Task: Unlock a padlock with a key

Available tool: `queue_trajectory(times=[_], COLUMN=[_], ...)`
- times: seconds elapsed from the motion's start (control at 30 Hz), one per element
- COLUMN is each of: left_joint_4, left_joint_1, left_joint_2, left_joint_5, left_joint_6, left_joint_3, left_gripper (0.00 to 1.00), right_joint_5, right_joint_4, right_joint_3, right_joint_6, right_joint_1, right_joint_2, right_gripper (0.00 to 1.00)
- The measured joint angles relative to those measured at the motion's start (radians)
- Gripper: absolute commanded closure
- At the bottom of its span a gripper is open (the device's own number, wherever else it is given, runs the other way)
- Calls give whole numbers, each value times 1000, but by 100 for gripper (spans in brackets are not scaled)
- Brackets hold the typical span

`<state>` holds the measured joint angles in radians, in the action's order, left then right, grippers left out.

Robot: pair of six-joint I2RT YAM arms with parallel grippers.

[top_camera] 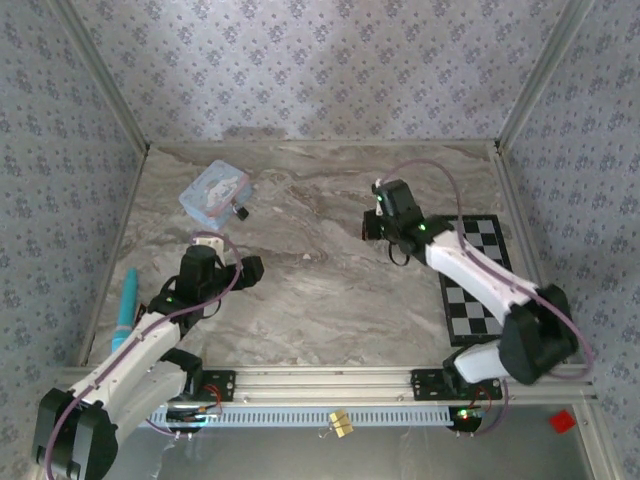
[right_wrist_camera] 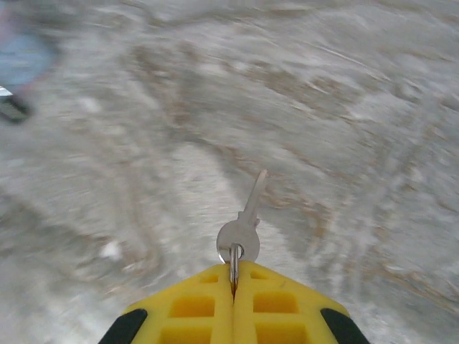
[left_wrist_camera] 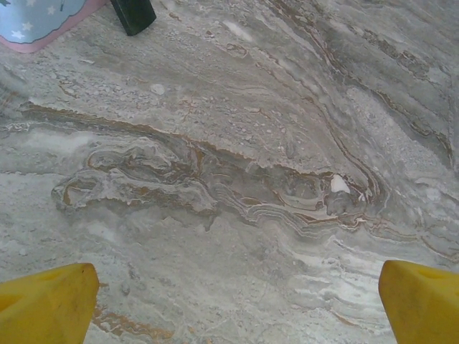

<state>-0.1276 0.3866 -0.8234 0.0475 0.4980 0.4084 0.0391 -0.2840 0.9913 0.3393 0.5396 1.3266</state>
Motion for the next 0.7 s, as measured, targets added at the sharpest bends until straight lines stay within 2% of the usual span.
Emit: queue_trajectory(times=[0.2, 0.33, 0.53, 0.7], left_joint_4=[35, 72, 86, 118], left_joint_1=[6, 58, 178, 239], left_joint_2=[-1, 21, 50, 48], left_joint_5=[90, 141, 173, 183], left_joint_6=[64, 144, 204, 229], left_joint_3=[0, 0, 36, 64], left_gripper=[0, 0, 2, 3], right_joint_5=[-196, -270, -294, -230], right_joint_4=[208, 357, 499, 602], right_joint_3=[-256, -414, -517, -576], right_joint_6=[-87, -122, -191, -272], right_joint_1=[62, 122, 222, 315], right_joint_2=[-279, -420, -461, -460], right_gripper=[100, 100, 100, 100])
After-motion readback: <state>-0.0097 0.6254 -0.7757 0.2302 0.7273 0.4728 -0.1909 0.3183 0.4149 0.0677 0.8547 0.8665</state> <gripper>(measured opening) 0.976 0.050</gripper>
